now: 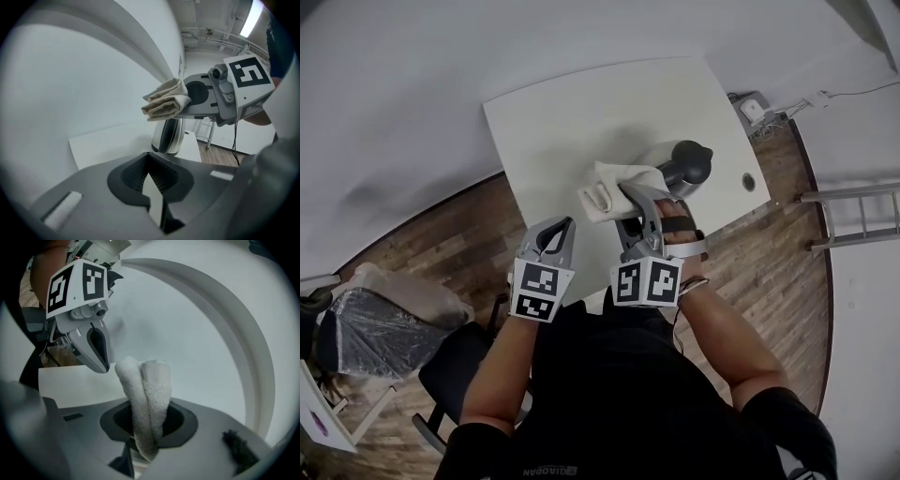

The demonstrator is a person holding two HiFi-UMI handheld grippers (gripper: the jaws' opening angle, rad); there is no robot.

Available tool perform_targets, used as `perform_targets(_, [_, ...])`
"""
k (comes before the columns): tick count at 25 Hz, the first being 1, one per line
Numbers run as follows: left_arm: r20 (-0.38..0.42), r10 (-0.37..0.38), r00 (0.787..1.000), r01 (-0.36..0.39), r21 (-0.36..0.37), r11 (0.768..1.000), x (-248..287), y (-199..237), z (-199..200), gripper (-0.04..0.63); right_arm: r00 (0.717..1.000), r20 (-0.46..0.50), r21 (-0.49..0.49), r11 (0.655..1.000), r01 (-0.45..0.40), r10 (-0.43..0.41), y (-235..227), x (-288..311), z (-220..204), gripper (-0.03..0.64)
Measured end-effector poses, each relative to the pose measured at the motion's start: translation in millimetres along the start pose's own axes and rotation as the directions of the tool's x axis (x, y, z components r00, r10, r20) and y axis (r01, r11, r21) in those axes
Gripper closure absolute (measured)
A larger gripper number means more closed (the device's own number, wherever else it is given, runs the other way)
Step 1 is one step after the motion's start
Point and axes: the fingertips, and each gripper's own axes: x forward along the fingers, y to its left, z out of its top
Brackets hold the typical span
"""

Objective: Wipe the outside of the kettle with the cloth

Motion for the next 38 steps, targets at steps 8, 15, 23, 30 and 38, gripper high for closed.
perform_targets(8, [-0.091, 0.007, 0.996, -0.011, -0.034, 0.999, -2, 0, -27, 0.588, 0.989, 0.11, 0.176, 0.977, -0.121, 0.103, 62, 22, 12, 0.518])
perform_targets(15, [-0.124, -0.044, 0.991, 0.034, -0.08, 0.996, 8, -10, -34, 0.589, 0.989, 0.063, 0.233, 0.961, -0.146, 0.135, 97, 45, -30, 0.518])
perform_targets(23, [-0.155, -0.091, 0.984, 0.078, -0.09, 0.993, 22, -29, -36, 0.588, 0.979, -0.065, 0.232, 0.958, -0.172, 0.192, 115, 43, -94, 0.518])
perform_targets(30, [-0.16, -0.09, 0.983, 0.075, -0.097, 0.992, 26, -37, -36, 0.588, 0.946, -0.097, 0.483, 0.845, -0.228, 0.31, 116, 36, -136, 0.518])
perform_targets(38, [-0.145, -0.101, 0.984, 0.087, -0.101, 0.991, 23, -45, -31, 0.589, 0.93, 0.04, 0.839, 0.494, -0.23, 0.364, 93, 37, -153, 0.518])
